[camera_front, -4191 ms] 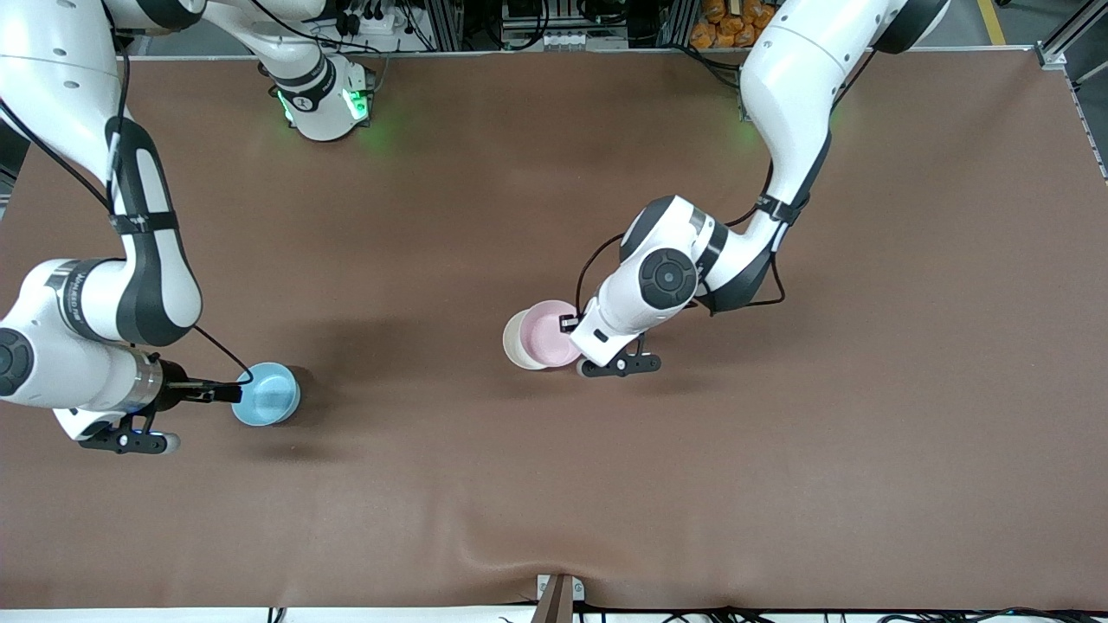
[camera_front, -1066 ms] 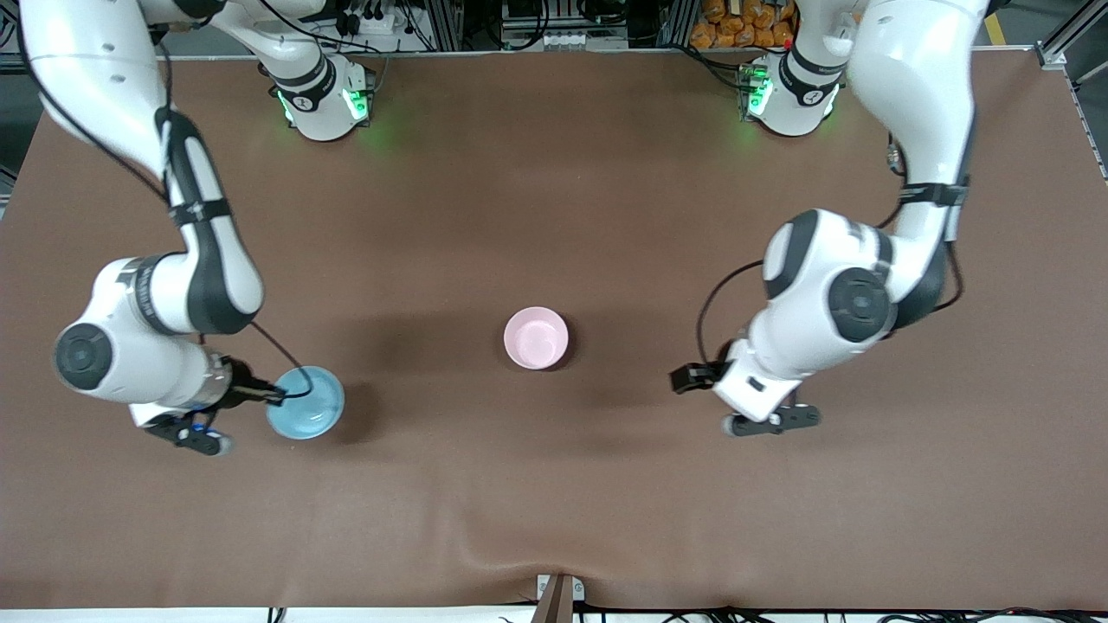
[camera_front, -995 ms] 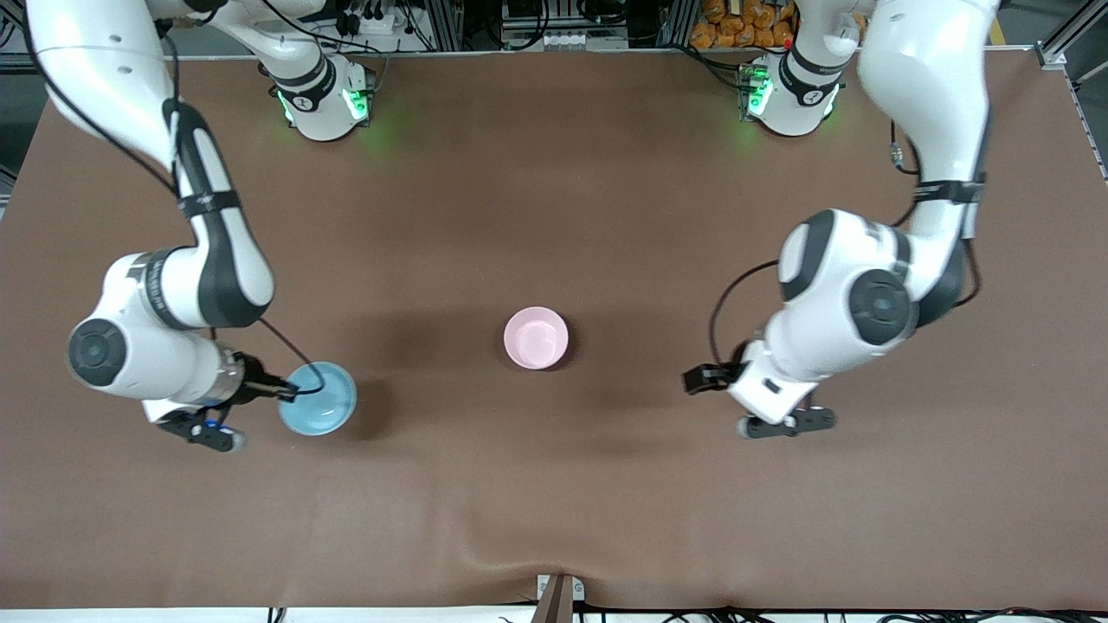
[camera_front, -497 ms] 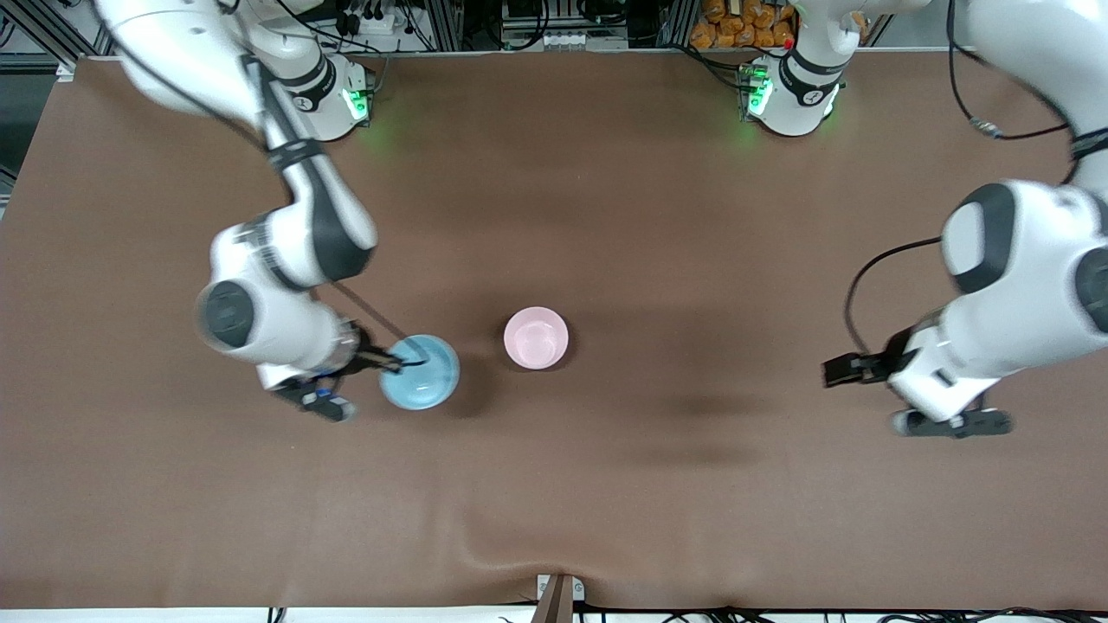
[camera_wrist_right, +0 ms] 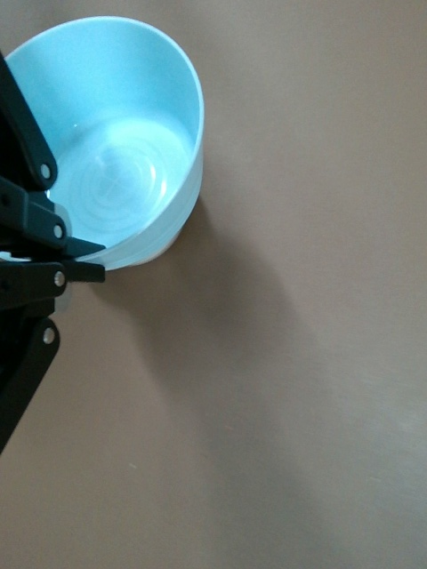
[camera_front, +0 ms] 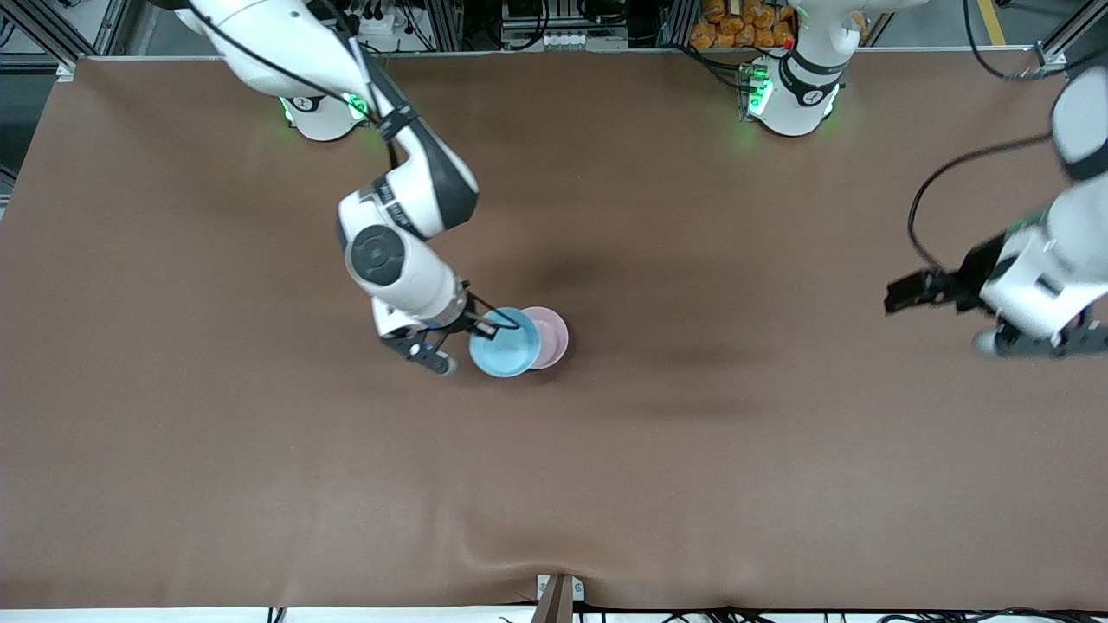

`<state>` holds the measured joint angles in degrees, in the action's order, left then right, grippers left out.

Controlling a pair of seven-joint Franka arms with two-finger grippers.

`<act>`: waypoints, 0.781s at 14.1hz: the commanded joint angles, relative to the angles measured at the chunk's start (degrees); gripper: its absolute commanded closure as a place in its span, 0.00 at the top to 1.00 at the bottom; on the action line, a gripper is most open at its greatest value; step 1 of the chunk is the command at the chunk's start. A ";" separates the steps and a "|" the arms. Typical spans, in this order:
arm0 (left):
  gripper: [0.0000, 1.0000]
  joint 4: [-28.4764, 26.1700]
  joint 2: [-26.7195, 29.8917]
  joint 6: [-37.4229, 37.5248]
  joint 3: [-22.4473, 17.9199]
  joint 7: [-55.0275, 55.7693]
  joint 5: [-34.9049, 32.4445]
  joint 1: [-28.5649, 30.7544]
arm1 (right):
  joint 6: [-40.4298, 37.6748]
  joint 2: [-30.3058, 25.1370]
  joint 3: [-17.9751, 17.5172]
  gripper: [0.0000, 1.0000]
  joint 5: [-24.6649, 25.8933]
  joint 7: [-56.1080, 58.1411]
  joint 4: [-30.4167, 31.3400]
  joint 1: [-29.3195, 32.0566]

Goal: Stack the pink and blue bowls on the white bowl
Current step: 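Carry the blue bowl with the right gripper onto the pink bowl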

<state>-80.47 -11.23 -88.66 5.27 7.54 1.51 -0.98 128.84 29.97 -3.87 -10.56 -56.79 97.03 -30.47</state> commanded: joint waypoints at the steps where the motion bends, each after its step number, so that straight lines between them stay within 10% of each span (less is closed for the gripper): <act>1: 1.00 -2.94 6.20 4.18 0.45 0.02 -1.86 0.27 | 2.19 -3.43 0.79 0.00 -0.78 -3.33 5.52 -3.36; 11: 1.00 -8.48 14.22 3.25 0.19 -6.63 -2.22 2.73 | 11.87 -3.08 0.62 0.00 -0.78 1.93 9.49 -3.72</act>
<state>-87.35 2.64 -82.52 5.35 5.38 0.17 0.40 140.01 28.73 -3.20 -10.55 -57.77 104.55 -34.46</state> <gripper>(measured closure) 0.000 0.969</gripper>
